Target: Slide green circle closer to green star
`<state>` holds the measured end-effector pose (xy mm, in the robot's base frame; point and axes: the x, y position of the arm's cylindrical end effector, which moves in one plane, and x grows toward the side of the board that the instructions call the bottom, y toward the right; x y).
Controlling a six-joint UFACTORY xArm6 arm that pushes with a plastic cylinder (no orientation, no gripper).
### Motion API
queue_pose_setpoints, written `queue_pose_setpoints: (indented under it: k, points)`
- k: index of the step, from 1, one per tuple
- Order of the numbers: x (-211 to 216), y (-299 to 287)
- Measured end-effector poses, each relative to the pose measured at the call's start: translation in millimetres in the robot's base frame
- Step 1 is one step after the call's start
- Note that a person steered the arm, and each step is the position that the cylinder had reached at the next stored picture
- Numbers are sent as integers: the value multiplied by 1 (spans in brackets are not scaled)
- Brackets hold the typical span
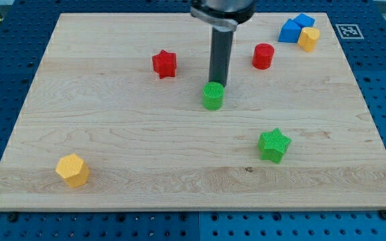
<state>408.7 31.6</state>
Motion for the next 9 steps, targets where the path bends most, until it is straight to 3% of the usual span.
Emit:
queue_pose_setpoints:
  k: [2,5,9]
  points:
    - [1,-34]
    - [7,-31]
    - [67,-2]
